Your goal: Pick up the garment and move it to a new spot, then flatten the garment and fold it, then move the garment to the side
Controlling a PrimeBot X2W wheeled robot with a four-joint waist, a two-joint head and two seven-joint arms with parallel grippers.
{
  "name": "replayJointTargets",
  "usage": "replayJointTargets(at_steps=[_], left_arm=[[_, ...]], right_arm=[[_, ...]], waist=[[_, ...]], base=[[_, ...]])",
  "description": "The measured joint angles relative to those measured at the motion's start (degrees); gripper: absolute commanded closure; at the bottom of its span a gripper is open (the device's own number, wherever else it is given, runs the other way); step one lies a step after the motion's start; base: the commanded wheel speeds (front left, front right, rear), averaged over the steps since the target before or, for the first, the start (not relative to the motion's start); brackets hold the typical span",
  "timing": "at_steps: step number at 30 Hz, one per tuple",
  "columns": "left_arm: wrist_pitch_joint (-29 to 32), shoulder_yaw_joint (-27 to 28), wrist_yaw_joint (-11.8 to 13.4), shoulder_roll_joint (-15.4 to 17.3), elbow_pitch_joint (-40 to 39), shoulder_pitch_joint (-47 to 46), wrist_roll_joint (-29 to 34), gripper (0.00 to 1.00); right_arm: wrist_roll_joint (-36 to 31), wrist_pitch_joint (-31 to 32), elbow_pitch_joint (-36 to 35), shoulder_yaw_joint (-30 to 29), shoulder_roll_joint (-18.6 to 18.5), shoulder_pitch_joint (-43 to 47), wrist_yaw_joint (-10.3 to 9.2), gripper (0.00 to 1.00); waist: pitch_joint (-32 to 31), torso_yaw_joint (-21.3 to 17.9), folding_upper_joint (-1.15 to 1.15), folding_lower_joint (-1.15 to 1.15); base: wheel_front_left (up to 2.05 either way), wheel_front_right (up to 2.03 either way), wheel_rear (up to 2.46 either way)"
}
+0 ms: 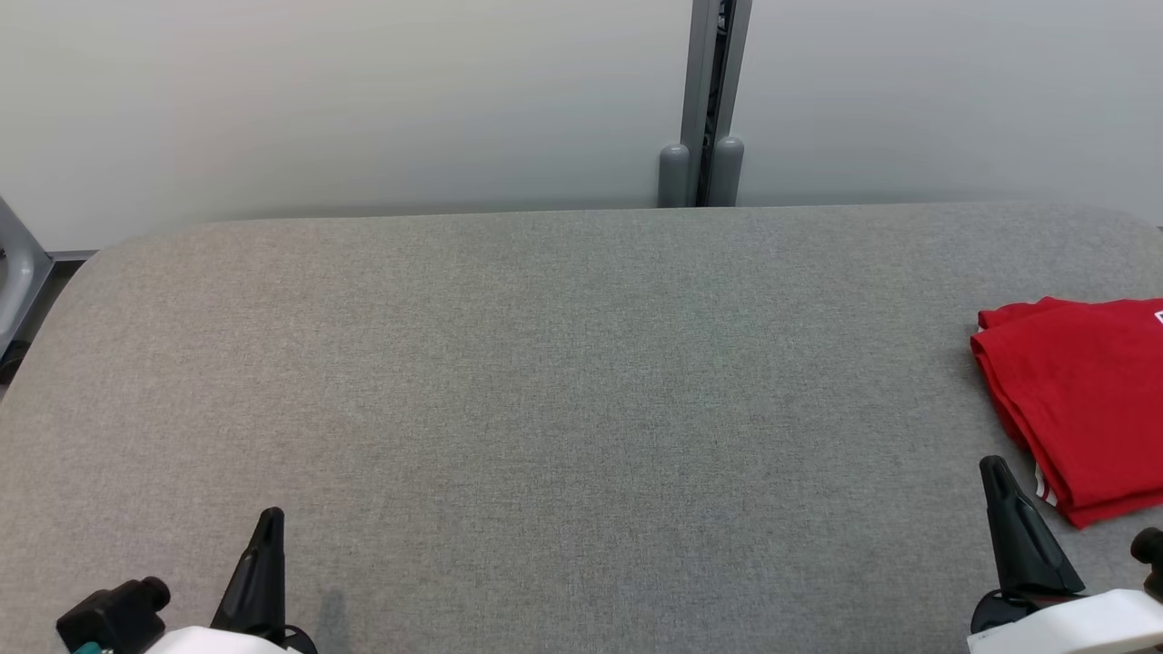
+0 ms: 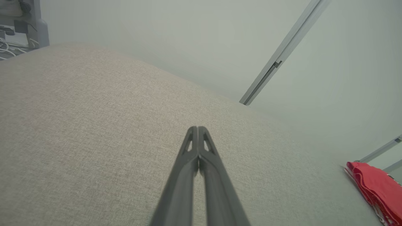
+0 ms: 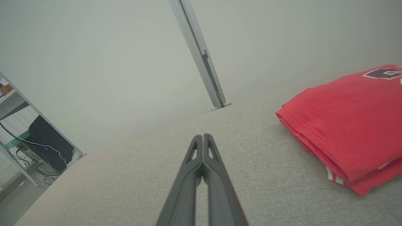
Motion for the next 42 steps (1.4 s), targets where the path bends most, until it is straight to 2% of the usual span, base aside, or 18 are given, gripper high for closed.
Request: replayJointTargets(at_steps=[11,42], left_arm=[[2.9,3.3,-2.2,-1.4,0.5,-0.3,-7.9,1.00],[9.8,11.1,-6.8,-5.1,1.2,-1.3,-24.9,1.00]], right_arm=[[10.1,-0.3,1.3,1.2,-0.1,-0.3,0.00,1.00],[32.0,-0.6,3.4,3.3,-0.3,-1.5,-0.01,1.00]], waist=[[-0.1,-0.1,0.00,0.00],[-0.5,-0.5,0.00,0.00]], base=[[0.00,0.00,0.00],[0.00,0.00,0.00]])
